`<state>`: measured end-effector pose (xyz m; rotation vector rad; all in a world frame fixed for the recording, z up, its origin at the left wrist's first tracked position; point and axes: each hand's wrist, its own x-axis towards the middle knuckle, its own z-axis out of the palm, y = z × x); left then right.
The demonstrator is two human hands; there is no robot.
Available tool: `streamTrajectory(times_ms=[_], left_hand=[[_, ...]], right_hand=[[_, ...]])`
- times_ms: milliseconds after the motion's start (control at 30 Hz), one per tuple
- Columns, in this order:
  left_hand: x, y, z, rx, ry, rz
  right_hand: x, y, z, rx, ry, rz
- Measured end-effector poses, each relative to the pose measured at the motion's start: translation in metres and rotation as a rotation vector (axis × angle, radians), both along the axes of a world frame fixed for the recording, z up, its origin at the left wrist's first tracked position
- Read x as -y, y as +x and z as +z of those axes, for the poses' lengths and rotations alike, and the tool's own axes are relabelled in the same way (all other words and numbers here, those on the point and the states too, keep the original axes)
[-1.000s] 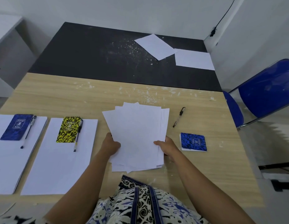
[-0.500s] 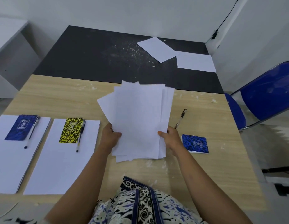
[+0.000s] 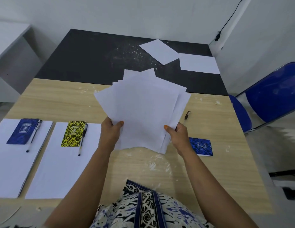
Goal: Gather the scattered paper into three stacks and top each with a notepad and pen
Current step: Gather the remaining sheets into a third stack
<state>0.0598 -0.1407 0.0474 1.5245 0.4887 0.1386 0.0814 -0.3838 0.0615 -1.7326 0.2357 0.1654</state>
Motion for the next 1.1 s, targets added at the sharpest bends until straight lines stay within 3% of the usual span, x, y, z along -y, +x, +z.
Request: streamTrajectory(times_ms=[400, 900, 1100], left_hand=[[0.002, 0.004, 0.032, 0.198, -0.064, 0.060], [0.012, 0.006, 0.042, 0.253, 0.065, -0.162], [0.008, 0.006, 0.051, 0.323, 0.043, -0.123]], right_hand=[[0.002, 0.001, 0.018, 0.067, 0.136, -0.038], [-0.011, -0.003, 0.035, 0.099, 0.223, 0.070], [-0.010, -0.004, 0.039, 0.155, 0.261, 0.061]])
